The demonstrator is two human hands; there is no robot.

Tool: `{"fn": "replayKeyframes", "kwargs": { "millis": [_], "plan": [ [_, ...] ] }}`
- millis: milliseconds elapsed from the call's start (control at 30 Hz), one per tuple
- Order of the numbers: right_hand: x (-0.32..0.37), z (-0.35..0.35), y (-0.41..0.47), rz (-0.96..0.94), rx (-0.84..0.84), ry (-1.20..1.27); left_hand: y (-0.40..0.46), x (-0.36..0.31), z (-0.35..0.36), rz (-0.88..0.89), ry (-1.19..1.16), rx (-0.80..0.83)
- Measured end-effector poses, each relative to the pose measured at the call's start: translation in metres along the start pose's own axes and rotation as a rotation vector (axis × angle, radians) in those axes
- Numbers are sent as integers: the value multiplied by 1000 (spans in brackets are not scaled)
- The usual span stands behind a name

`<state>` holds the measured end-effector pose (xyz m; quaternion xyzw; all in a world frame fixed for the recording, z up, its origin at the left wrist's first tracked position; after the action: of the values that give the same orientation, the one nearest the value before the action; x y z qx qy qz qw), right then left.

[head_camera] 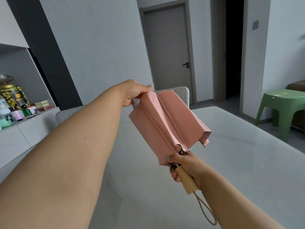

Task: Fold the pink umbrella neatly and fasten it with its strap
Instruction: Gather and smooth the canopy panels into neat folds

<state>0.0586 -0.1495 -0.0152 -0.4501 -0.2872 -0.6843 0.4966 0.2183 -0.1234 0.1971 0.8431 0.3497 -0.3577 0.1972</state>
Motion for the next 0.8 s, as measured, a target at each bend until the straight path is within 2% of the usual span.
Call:
{"fn": "replayKeyframes", "kwargs": {
  "millis": [300, 500, 600, 700, 800],
  "plan": [
    [-1, 4, 0, 9, 45, -12, -5, 14, 2, -148, -138, 124],
    [1, 7, -1, 5, 79, -24, -1, 21, -4, -160, -220, 107],
    [0, 6, -1, 7, 82, -27, 5, 23, -15, -125, -158, 73],
    [-1, 7, 0, 11, 80, -19, 2, 23, -15, -89, -60, 125],
    [-2, 6, 0, 12, 80, -12, 0, 25, -12, -69, -68, 160]
  ]
}}
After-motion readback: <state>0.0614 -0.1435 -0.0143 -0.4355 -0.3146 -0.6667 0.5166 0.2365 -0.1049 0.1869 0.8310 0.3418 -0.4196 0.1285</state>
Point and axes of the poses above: each hand's wrist, its own y-axis towards the middle knuckle, its own z-axis out of the palm, x = y × z, the point moved 10 cm from there along y, towards the middle knuckle, and after that the axes turned 7 degrees about y, right-handed, at the moved point
